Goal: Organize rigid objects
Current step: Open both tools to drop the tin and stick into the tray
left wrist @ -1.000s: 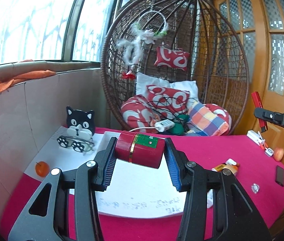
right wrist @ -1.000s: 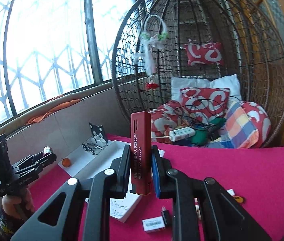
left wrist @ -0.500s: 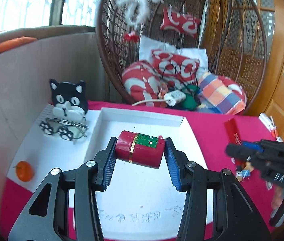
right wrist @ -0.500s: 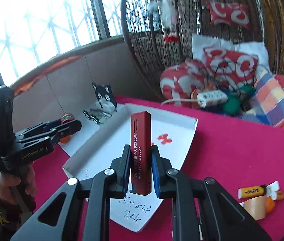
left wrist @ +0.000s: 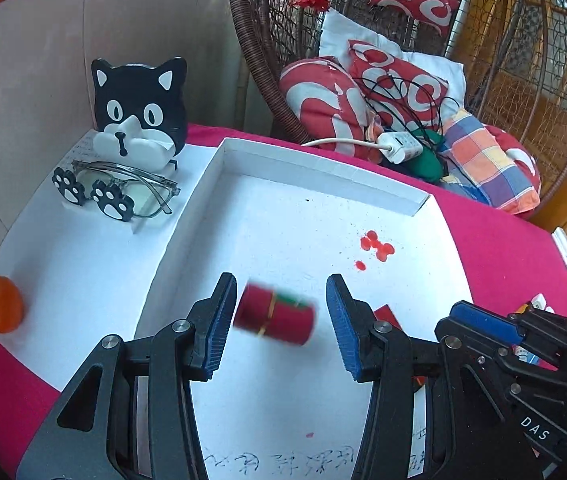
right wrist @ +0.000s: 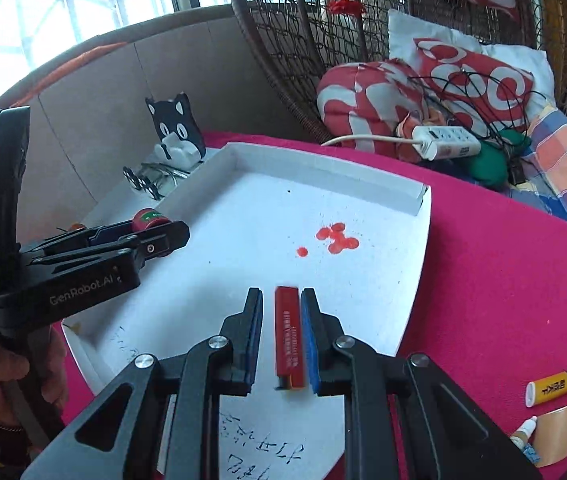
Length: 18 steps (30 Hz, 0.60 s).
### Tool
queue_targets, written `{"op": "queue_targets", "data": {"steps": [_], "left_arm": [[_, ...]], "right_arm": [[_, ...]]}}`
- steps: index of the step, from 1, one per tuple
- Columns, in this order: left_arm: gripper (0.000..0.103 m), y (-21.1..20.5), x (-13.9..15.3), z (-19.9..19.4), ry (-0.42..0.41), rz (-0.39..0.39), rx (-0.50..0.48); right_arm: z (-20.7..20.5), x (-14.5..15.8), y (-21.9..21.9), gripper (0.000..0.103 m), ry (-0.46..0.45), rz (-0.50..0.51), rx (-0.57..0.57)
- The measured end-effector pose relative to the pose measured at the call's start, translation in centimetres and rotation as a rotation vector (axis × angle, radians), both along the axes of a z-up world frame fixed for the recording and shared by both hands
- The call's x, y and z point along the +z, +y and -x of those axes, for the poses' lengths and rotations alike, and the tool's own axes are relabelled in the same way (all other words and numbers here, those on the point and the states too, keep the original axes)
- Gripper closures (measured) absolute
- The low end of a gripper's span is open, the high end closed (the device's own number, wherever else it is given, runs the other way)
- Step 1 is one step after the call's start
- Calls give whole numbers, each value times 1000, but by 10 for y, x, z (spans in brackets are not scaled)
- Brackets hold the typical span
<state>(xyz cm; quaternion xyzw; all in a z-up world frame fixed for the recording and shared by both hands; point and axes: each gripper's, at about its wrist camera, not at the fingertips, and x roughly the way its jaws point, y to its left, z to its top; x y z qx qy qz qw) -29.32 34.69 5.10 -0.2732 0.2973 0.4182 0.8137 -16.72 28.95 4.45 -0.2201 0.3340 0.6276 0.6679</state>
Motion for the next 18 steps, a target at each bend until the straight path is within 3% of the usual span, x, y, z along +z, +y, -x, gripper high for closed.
{"op": "queue_targets", "data": {"steps": [1,2,3,4,6,12,18], "left_arm": [[40,-2,1,1,-4,-7,1],[17,-2,3,3,-11,-14,5],[6,-4,5,5,-20,-28,14],[1,-7,8,7,-26,-47,28],[0,-13,13,12,-31,-76,57],[0,-46,37,25,-103,-140,98],[0,-121,62,6,-202,-261,-92]], "right_arm": [[1,0,-1,84,-6,-3,1],[0,1,-4,82,-17,-13,-9],[-2,3,-6,73,-19,-25,-22],[-5,6,-9,63,-8,-39,-32],[-11,13,-17,3,20,-75,-50],[-24,44,-65,0,-11,-213,-102],[-52,103,-146,0,-59,-455,-222]]}}
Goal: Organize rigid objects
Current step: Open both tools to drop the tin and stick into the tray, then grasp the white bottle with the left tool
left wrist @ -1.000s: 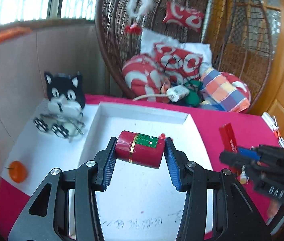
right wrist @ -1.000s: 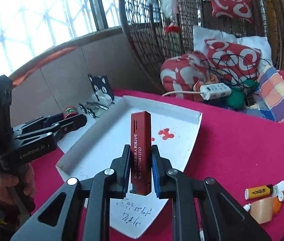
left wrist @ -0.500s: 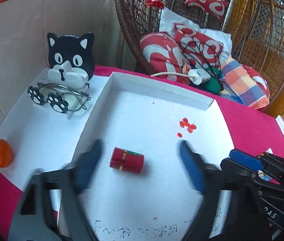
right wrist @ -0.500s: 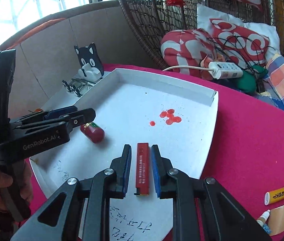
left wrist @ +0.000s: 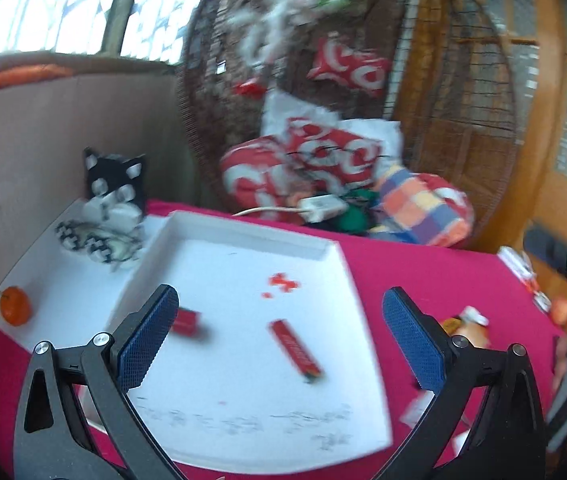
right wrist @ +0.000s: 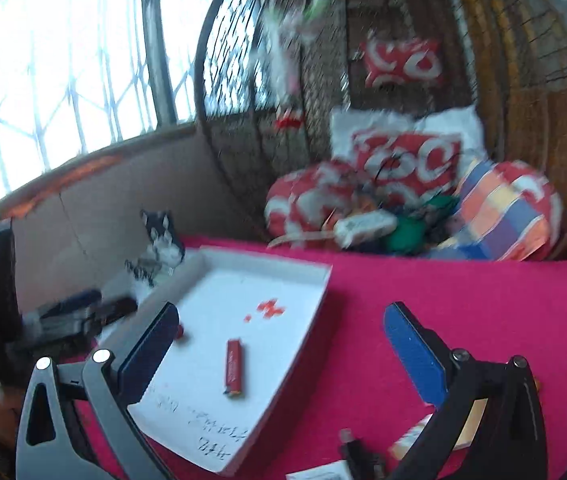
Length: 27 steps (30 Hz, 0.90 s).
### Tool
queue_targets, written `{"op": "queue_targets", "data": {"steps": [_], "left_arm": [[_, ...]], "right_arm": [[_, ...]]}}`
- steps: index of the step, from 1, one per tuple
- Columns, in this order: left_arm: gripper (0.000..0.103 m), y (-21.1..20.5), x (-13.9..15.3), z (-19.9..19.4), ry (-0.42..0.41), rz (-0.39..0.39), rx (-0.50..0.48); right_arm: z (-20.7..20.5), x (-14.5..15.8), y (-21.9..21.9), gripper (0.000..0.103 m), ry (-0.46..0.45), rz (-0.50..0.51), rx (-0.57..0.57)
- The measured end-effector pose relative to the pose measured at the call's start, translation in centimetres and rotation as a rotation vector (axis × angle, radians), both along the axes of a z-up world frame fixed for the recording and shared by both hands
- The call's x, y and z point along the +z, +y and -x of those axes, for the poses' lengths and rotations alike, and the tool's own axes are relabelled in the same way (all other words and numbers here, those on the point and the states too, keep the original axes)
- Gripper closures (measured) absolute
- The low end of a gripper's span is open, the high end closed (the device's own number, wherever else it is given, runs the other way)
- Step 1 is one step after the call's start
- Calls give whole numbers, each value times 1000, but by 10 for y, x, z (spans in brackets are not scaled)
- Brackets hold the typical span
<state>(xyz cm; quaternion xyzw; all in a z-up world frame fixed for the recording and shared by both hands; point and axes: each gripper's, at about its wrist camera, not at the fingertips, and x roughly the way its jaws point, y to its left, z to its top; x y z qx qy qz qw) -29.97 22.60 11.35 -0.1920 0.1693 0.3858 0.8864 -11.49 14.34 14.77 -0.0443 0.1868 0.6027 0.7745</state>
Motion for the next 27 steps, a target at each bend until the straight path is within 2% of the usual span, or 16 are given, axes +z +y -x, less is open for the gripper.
{"op": "queue_targets", "data": {"steps": [2,5,7,8,11,13,15,17,18,20,22,24,25,27], "left_arm": [[0,-23,3,-12,-11,-23,-83],[0,-50,1,-32,-30,9,-222],[0,-70,-4,-49,-1,20,-300],[0,-78,-7,-56,21,23,-335],[0,-104,-27,-84,136,94,-466],[0,-120,-43,-99,194,155,-520],[1,-137,-59,-109,234,181,-566],[2,-148,-71,-116,271,181,-576],[8,-150,-74,-119,283,187,-577],[9,-154,-82,-124,301,212,-579],[12,-157,-91,-130,316,237,-572],[22,-158,-99,-137,343,253,-557],[22,-158,-101,-138,351,256,-547],[26,-159,-105,-141,359,263,-543]], "right_arm": [[-12,21,-33,0,-3,-107,-45],[-29,46,-86,0,-6,-257,-120],[-42,53,-116,0,7,-314,-171],[-46,53,-123,0,7,-310,-192],[-63,41,-132,0,-23,-209,-227],[-70,19,-140,0,-57,-143,-271],[-77,-8,-148,0,-56,-55,-297],[-88,-35,-154,0,-27,31,-316],[-94,-51,-157,0,6,81,-320],[-104,-78,-162,0,67,160,-335],[-109,-97,-168,0,90,217,-344],[-111,-111,-170,1,89,271,-350],[-111,-115,-173,3,86,285,-351],[-109,-124,-171,23,95,317,-329]]}}
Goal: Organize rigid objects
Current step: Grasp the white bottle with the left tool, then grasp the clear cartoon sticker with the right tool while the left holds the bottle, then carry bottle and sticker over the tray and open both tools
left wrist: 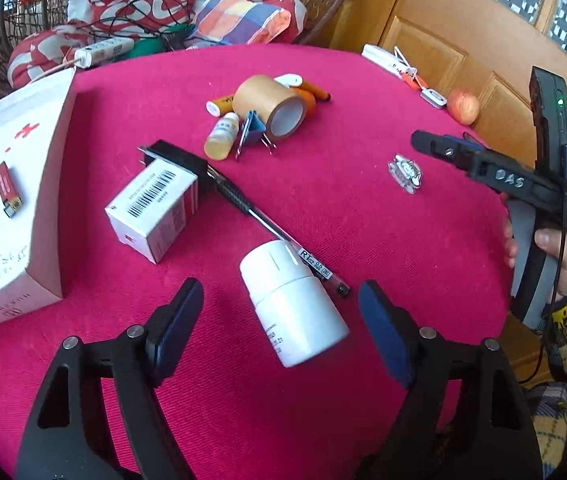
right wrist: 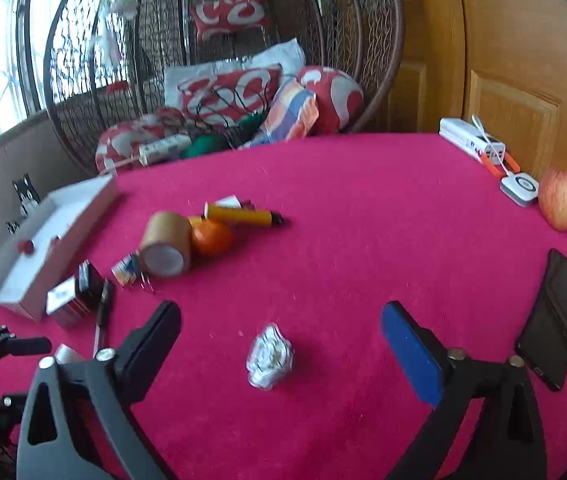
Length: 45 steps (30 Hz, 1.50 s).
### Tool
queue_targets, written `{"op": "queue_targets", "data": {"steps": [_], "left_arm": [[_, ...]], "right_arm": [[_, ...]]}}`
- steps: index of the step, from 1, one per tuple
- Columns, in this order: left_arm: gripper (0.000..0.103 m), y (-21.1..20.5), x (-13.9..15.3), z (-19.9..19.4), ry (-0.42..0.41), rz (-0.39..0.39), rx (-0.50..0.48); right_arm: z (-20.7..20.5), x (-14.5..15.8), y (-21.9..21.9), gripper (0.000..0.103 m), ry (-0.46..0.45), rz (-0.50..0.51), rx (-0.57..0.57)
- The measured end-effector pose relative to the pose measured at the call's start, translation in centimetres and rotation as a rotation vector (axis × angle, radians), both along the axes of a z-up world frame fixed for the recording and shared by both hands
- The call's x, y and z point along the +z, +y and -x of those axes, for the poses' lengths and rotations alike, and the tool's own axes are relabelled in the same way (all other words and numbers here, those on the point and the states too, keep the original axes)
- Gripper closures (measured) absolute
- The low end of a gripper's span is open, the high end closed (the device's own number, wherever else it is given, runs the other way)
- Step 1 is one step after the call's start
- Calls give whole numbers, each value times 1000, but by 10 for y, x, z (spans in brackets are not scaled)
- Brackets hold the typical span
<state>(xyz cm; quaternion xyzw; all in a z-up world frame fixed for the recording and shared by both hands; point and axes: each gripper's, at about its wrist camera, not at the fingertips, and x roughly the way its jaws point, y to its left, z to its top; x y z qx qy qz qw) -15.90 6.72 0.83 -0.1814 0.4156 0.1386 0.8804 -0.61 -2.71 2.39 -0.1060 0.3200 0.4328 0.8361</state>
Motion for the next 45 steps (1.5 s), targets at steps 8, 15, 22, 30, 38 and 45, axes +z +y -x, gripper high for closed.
{"op": "queue_targets", "data": {"steps": [8,15,22,30,38,45], "left_arm": [[43,-5,-9,0,42,-49,-3],[67,-5,-11,3,41,-95,6],[67,-4,4,14,-27,-121,10],[67,4,29,31,-109,-131,54],[67,42,78,75,-221,-222,196],[67,109,108,132,-271,-260,418]], "right_arm": [[4,-21,14,40,3,94,24],[7,-30,21,74,17,168,61],[15,-22,18,74,6,136,89],[29,20,16,74,-31,15,126],[54,78,40,74,-132,-96,220],[81,111,85,74,-142,-149,363]]}}
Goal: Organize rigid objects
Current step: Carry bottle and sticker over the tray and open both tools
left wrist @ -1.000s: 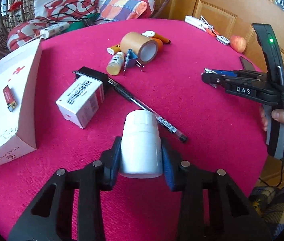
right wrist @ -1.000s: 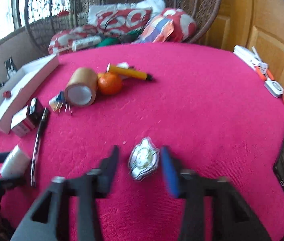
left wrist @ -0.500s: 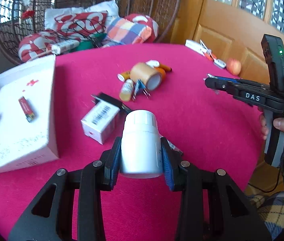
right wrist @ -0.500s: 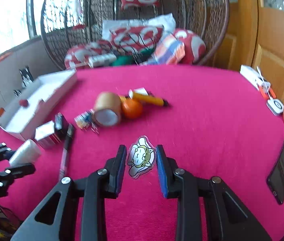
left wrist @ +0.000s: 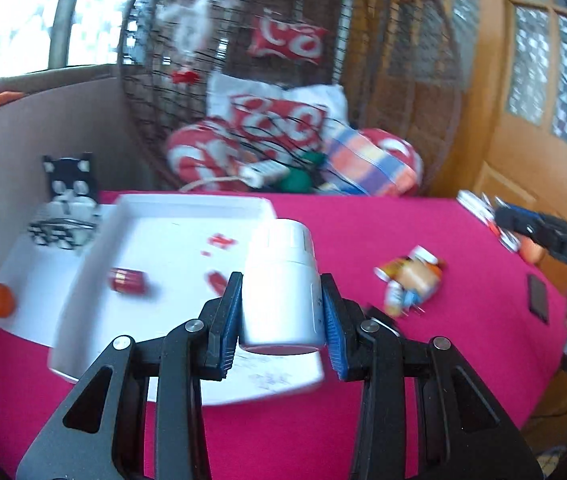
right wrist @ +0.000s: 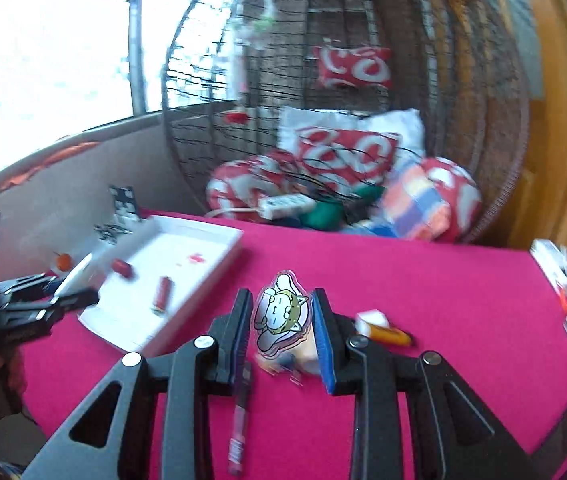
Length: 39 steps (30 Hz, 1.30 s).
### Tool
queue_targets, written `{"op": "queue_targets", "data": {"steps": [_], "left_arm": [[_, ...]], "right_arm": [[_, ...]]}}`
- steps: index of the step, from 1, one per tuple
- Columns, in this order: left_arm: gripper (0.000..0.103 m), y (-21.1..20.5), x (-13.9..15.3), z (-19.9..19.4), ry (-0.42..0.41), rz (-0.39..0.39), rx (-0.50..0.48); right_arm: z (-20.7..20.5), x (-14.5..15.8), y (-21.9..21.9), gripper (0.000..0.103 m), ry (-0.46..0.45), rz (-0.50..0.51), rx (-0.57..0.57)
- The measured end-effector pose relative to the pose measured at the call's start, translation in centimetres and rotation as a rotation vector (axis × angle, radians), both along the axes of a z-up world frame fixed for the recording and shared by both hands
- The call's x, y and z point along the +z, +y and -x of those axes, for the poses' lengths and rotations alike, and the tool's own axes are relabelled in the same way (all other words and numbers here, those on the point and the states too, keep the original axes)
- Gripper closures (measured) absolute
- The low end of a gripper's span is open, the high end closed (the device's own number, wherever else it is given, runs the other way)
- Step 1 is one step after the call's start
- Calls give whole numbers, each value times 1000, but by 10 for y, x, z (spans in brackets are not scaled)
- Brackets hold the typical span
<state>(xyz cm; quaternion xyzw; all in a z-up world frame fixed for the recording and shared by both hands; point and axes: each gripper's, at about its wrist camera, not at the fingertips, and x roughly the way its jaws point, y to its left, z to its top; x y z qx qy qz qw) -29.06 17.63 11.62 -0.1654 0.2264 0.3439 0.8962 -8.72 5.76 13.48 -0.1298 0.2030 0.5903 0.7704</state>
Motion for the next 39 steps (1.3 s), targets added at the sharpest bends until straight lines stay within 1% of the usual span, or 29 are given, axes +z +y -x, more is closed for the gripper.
{"op": "queue_targets", "data": {"steps": [2,6,10,13,14,15,19,22,25,28,33,35,36,37,38,39], "left_arm": [[67,17,4,13,-11,0,62],[67,47,3,35,-19,21,141],[67,68,-16,47,-1,74,195],[67,81,-44,52,-2,167,216],[67,81,-50,51,2,180,223],[67,85,-56,50,16,188,232],[67,95,-63,44,46,188,250],[67,105,-65,40,62,193,255],[66,113,-69,37,76,201,254],[67,118,-74,37,72,214,256],[67,121,-79,42,84,223,298],[67,120,-79,45,88,215,323],[66,120,-78,47,89,212,339],[64,120,-77,50,88,207,354],[51,119,-75,53,78,198,369],[26,119,-73,55,70,192,379]], "right_arm": [[9,5,15,74,0,-1,39],[28,8,53,74,28,7,127],[47,-3,98,74,82,52,210],[63,-30,133,74,137,127,266],[70,-39,142,74,146,153,280],[79,-51,152,74,144,183,294],[108,-88,187,74,89,289,316],[113,-100,201,74,90,317,310],[116,-101,208,74,74,323,295],[118,-102,215,74,61,325,285],[120,-106,219,73,69,319,268],[122,-108,218,73,74,329,282],[123,-109,218,70,69,329,280],[123,-108,216,65,62,324,274],[122,-107,213,43,64,309,268],[121,-105,211,14,71,295,264]]}}
